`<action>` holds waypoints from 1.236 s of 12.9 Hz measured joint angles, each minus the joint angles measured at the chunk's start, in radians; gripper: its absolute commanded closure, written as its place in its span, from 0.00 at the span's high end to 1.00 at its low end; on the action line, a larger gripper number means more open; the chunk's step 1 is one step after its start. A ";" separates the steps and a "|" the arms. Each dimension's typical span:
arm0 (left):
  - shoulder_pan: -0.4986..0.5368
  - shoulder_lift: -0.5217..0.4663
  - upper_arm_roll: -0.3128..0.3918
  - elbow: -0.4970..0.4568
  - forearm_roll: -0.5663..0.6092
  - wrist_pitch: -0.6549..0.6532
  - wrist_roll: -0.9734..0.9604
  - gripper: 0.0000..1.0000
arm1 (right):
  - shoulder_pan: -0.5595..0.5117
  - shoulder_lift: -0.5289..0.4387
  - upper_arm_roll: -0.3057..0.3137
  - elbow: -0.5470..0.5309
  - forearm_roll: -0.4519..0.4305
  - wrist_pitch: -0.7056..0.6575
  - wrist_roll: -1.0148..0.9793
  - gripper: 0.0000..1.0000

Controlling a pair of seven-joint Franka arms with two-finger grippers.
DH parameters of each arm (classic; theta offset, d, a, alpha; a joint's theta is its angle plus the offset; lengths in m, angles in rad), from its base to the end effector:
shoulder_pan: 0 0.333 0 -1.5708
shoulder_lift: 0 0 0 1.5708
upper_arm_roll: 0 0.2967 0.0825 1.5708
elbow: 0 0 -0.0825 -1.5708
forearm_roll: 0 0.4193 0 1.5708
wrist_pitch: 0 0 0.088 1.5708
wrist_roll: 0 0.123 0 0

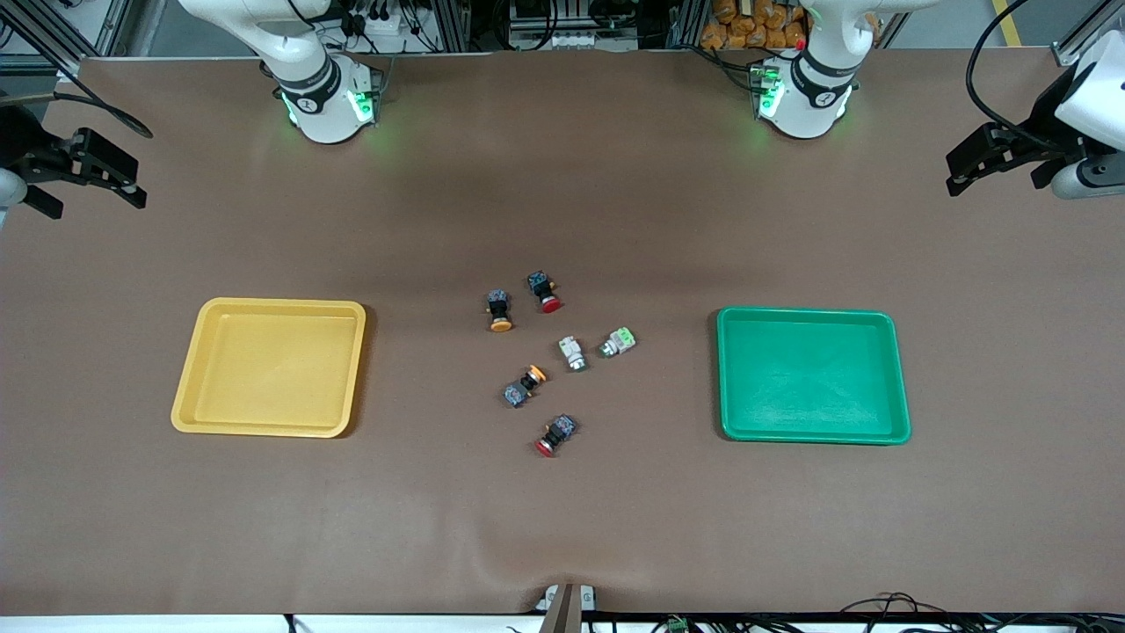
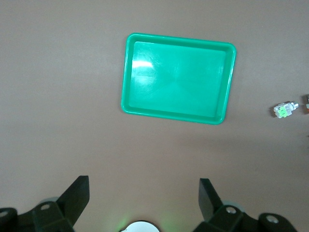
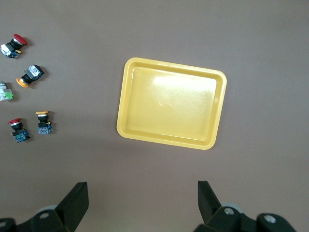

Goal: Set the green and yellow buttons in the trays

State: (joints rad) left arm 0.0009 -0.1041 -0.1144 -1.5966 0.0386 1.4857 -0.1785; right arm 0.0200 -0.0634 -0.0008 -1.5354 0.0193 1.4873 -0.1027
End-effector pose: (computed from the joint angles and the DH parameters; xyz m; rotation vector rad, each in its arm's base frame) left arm 0.5468 -0.0605 0.6279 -3.0889 -0.1063 0.0001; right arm 0.5624 0.0133 0.6362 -3.1169 -0.1930 -0.0251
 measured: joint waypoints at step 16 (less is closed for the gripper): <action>-0.001 0.011 0.000 0.002 0.000 0.000 0.000 1.00 | -0.007 0.024 -0.010 0.000 0.000 0.000 0.000 1.00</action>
State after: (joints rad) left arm 0.0001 -0.0933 -0.1141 -1.5947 0.0386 1.4859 -0.1786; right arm 0.0135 -0.0394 -0.0110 -1.5354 0.0192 1.4872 -0.1027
